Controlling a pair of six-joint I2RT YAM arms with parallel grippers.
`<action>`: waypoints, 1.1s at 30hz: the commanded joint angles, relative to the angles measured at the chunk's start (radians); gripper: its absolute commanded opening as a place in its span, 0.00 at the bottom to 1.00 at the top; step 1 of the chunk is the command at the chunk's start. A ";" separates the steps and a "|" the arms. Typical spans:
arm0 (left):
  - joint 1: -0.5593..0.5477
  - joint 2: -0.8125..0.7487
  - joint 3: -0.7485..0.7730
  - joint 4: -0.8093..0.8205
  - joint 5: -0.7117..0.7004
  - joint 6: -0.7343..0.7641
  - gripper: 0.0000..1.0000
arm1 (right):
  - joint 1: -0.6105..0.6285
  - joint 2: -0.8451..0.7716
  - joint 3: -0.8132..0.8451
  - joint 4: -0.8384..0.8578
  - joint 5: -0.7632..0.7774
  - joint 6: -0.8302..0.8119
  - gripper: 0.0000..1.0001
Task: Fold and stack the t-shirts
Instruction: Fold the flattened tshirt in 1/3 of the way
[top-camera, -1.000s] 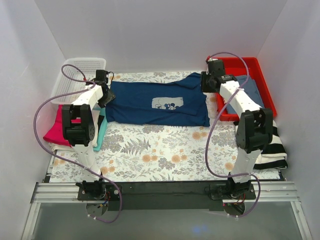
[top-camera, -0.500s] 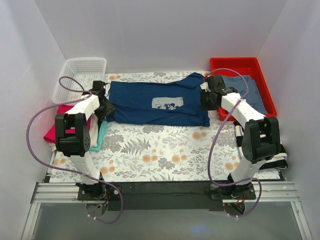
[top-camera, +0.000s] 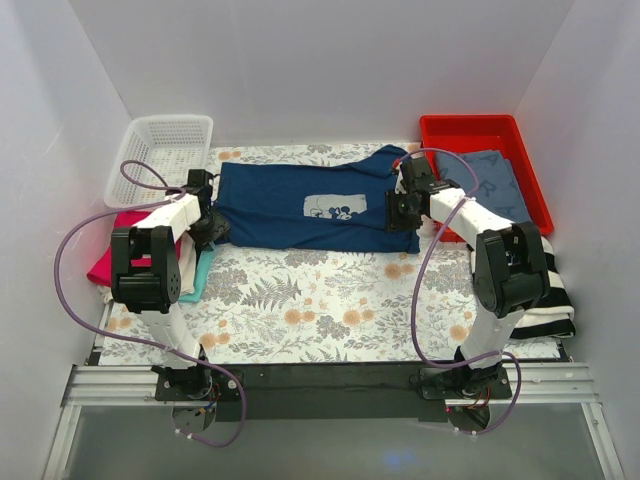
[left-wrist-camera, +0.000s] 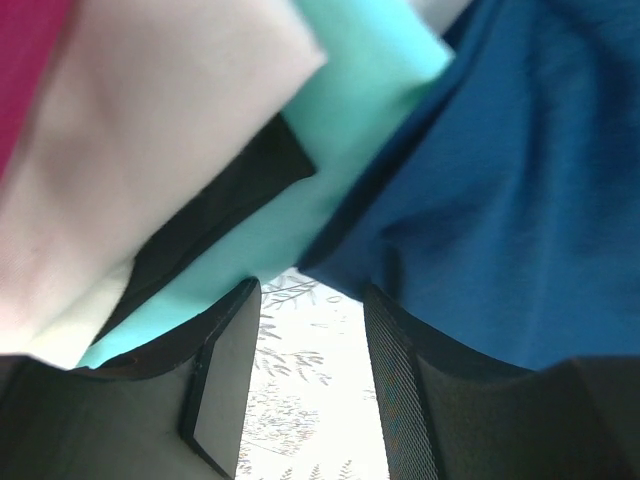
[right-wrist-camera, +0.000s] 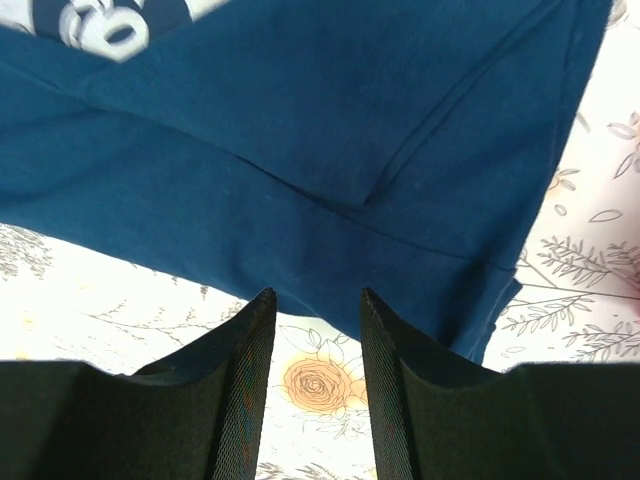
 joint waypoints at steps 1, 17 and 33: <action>-0.006 -0.039 -0.016 -0.020 -0.046 -0.014 0.43 | 0.000 0.009 -0.022 0.036 -0.034 0.002 0.45; -0.011 0.038 0.001 -0.029 -0.242 -0.024 0.43 | 0.000 0.104 -0.080 0.114 -0.057 -0.003 0.40; -0.011 0.130 0.035 -0.123 -0.364 -0.033 0.45 | -0.071 0.086 -0.090 -0.093 0.331 -0.006 0.37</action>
